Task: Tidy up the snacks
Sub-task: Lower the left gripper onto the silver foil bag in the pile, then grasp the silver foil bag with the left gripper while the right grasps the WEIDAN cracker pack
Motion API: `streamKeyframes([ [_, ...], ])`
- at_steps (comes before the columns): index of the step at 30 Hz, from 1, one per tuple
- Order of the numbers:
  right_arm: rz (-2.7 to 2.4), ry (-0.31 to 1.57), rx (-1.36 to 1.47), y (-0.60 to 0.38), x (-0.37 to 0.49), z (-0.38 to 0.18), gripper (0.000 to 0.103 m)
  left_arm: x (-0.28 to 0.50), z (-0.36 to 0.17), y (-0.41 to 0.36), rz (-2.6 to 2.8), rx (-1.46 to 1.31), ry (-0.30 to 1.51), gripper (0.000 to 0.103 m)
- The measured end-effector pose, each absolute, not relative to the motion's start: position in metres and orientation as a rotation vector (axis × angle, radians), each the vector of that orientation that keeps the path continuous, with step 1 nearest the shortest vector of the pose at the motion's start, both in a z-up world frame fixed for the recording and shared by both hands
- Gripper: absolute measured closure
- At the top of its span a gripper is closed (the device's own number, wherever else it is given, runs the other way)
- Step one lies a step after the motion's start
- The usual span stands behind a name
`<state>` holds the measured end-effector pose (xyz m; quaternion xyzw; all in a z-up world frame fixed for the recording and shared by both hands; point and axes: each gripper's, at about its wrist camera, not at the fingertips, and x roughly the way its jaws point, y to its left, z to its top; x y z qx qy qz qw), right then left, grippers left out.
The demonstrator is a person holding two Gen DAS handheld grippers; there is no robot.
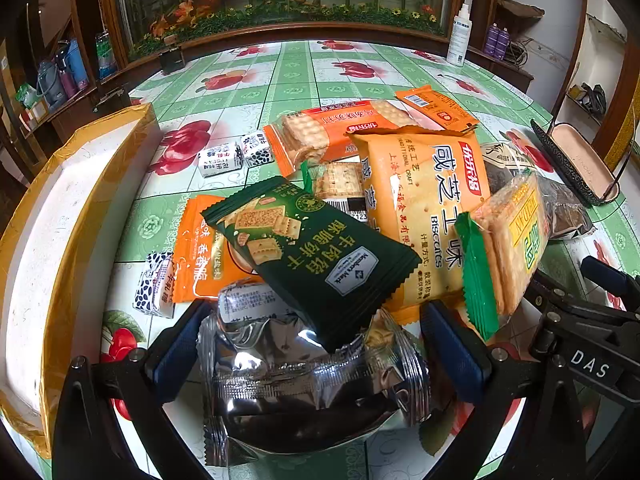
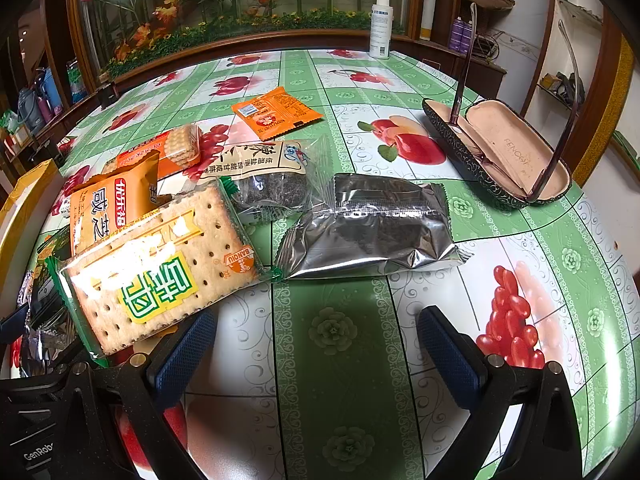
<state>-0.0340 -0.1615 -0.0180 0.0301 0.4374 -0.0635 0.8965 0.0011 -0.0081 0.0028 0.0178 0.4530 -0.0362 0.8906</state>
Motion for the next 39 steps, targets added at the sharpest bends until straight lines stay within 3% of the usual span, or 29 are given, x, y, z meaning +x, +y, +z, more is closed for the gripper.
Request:
streamKeyframes([
  [26,-0.020,0.922,0.007,-0.166,-0.035,-0.017,0.001,-0.036,0.007,-0.002,-0.214,0.105,1.053,0.000],
  [39,0.061,0.949,-0.011,-0.147,-0.041,-0.014,0.004,-0.074,0.018,0.006,-0.240,0.101,0.961,0.000],
])
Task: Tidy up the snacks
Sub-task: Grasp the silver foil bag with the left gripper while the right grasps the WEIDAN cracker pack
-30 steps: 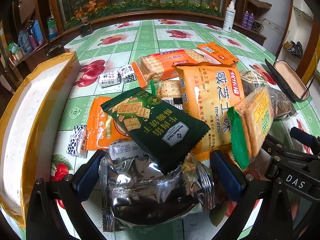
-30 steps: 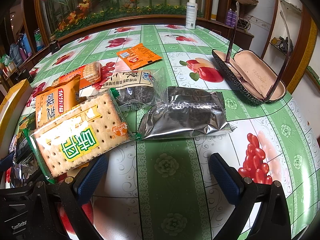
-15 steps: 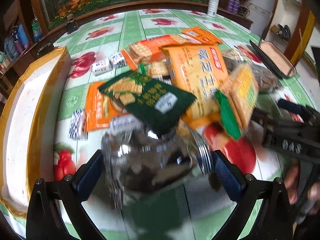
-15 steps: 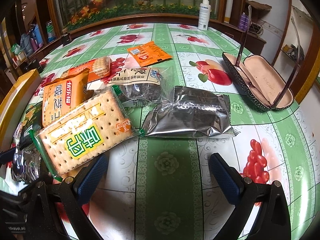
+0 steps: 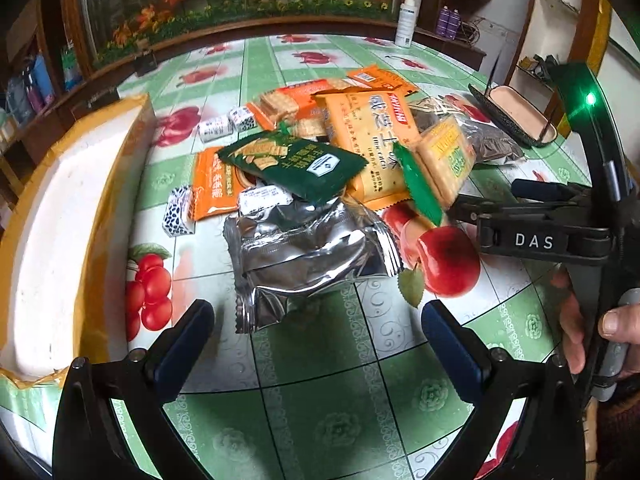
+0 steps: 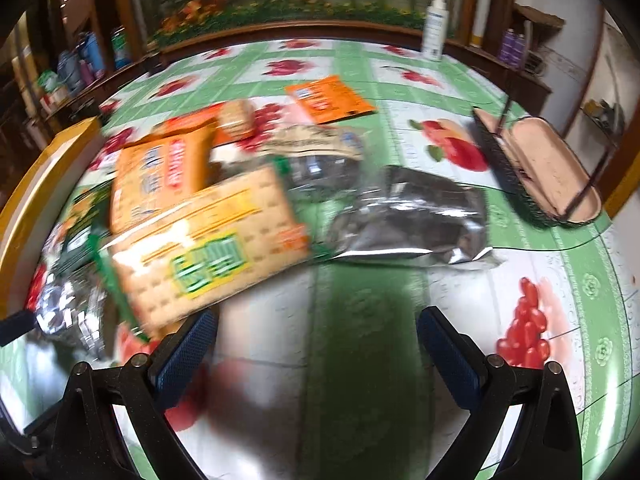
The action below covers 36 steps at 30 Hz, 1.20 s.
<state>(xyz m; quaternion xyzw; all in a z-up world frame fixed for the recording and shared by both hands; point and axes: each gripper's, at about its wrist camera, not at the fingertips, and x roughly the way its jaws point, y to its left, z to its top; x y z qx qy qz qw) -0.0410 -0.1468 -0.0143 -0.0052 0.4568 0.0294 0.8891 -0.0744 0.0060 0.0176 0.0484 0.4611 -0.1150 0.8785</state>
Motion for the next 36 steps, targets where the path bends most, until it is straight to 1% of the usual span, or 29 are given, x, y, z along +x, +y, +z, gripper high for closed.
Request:
streamKeyframes([
  [2,0.077,0.938,-0.028,-0.143,-0.043,-0.012,0.019,-0.076,0.020,0.004,-0.232,0.119,0.948,0.000],
  [3,0.083,0.935,-0.041,-0.140,-0.044,-0.011,0.022,-0.077,0.021,0.003,-0.231,0.123,0.940,0.000],
  [5,0.106,0.931,-0.043,-0.137,-0.047,-0.009,0.039,-0.078,0.022,0.005,-0.232,0.116,0.934,0.000],
  [6,0.118,0.929,-0.051,-0.134,-0.048,-0.009,0.043,-0.078,0.023,0.007,-0.232,0.108,0.934,0.000],
  [8,0.153,0.925,-0.067,-0.128,-0.052,-0.008,0.059,-0.077,0.023,0.010,-0.236,0.089,0.933,0.000],
  [10,0.188,0.926,-0.076,-0.121,-0.056,-0.007,0.066,-0.076,0.023,0.013,-0.241,0.072,0.932,0.000],
  [26,0.309,0.927,0.007,-0.125,-0.059,-0.006,0.066,-0.070,0.021,0.023,-0.273,-0.023,0.940,0.000],
  [36,0.326,0.934,0.006,-0.126,-0.057,-0.005,0.066,-0.070,0.021,0.024,-0.287,-0.048,0.939,0.000],
])
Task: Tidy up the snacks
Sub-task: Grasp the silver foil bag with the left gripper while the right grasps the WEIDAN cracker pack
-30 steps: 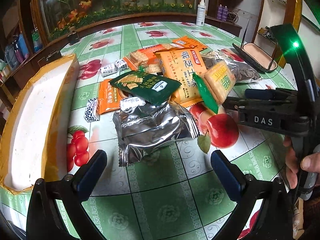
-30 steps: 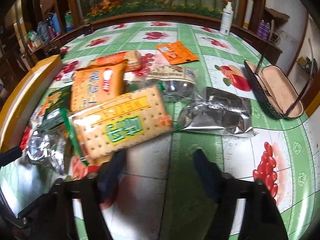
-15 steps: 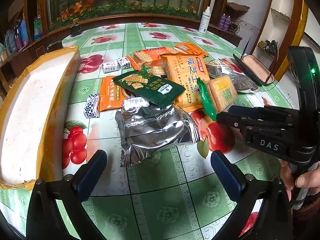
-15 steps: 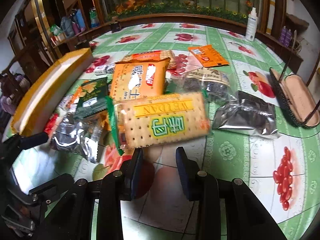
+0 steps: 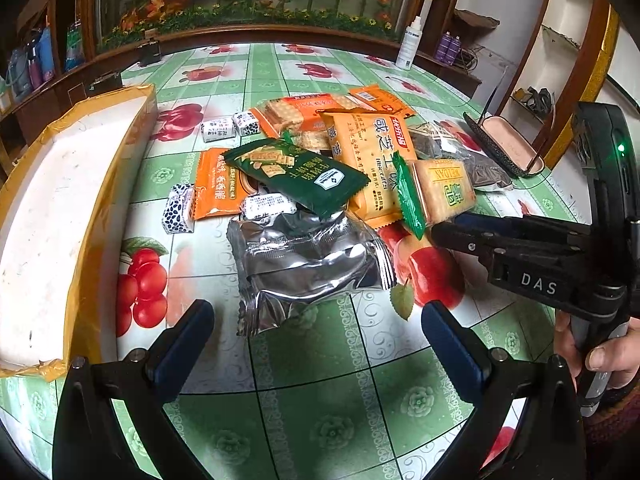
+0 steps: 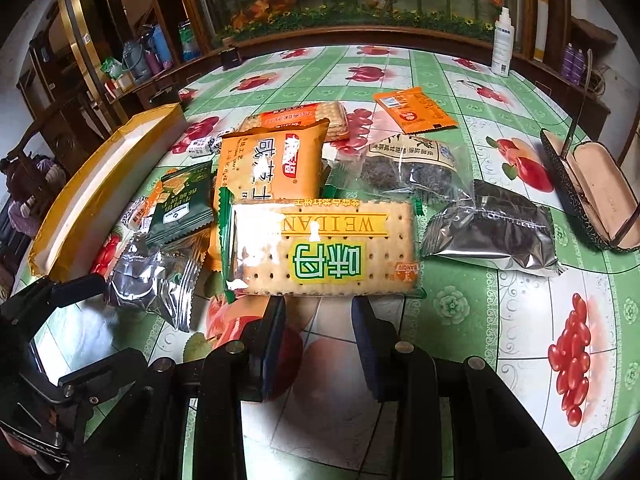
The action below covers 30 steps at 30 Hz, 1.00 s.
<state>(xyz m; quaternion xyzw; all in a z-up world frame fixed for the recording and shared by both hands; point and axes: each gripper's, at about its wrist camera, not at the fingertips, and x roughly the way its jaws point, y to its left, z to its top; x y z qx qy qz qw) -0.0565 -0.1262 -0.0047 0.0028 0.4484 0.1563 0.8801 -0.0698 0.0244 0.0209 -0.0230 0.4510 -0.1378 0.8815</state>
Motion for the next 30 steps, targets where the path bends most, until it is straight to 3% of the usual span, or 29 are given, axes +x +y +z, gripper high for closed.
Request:
streamKeyframes([
  [22,0.337,0.850,0.151,-0.181,-0.094,0.007,0.066,-0.080,0.043,0.047,-0.382,-0.157,0.869,0.001],
  [30,0.349,0.835,0.192,-0.187,-0.096,0.005,0.062,-0.037,0.035,0.034,-0.329,-0.084,0.912,0.001],
])
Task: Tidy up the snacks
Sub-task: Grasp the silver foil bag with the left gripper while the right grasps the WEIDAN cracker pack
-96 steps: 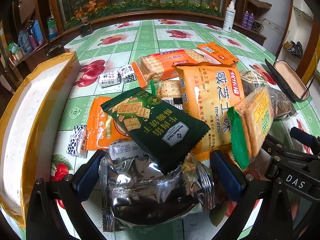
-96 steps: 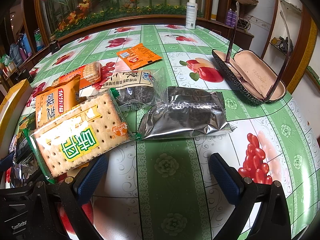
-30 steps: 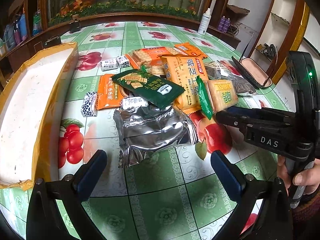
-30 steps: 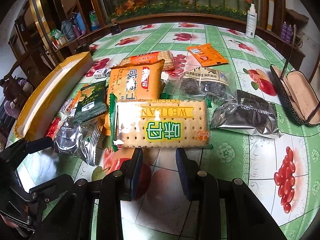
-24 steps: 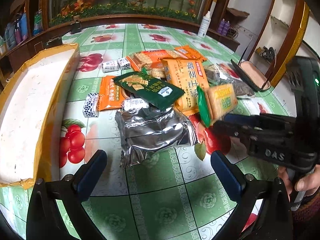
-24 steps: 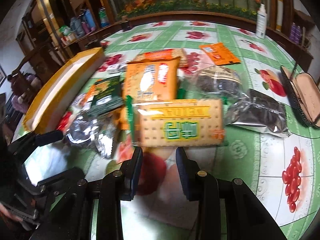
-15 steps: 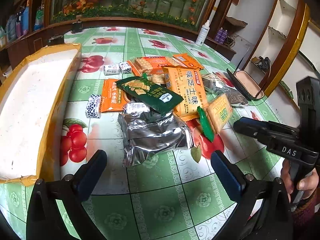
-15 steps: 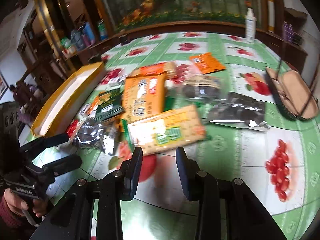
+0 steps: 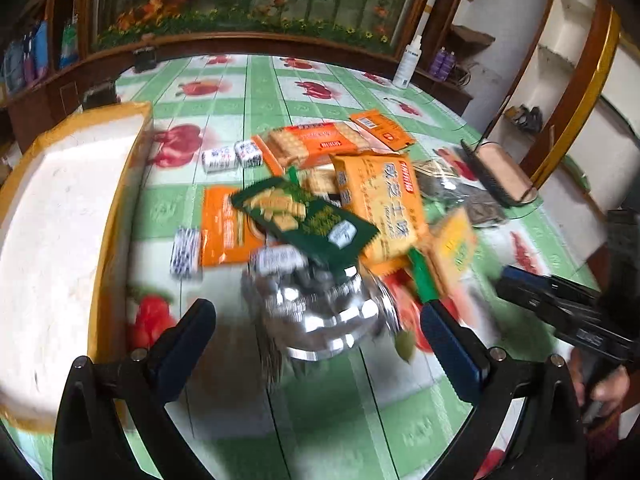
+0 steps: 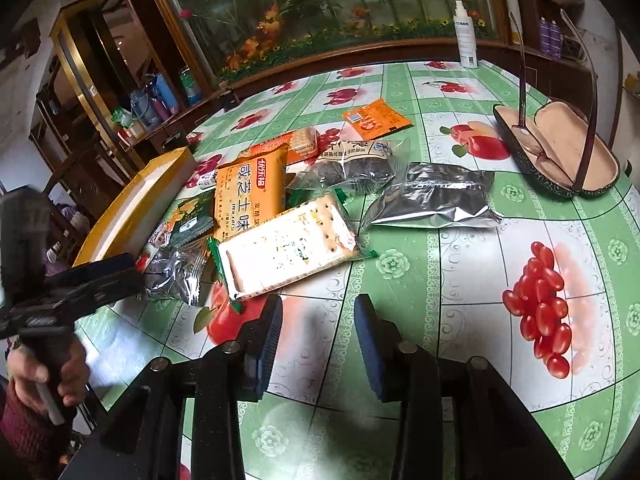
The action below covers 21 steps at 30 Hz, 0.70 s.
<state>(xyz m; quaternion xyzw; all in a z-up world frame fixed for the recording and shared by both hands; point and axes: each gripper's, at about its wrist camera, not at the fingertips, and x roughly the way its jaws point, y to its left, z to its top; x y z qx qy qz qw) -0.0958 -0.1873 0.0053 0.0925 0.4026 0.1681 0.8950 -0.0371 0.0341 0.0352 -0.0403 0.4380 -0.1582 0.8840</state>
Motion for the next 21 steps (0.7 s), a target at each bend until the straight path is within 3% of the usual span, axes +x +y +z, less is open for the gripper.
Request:
streamKeyframes([
  [10,0.344,0.821,0.193,-0.188,-0.097,0.006,0.062,-0.053,0.025,0.012,-0.668,-0.165,1.041,0.001],
  [15,0.345,0.822,0.205,-0.188,-0.095,0.006,0.062,-0.069,0.047,0.005,-0.606,0.037,0.907,0.001],
  [21,0.322,0.816,0.250,-0.198,-0.095,0.005,0.062,-0.063,0.034,-0.022,-0.638,0.145,0.943,0.001],
])
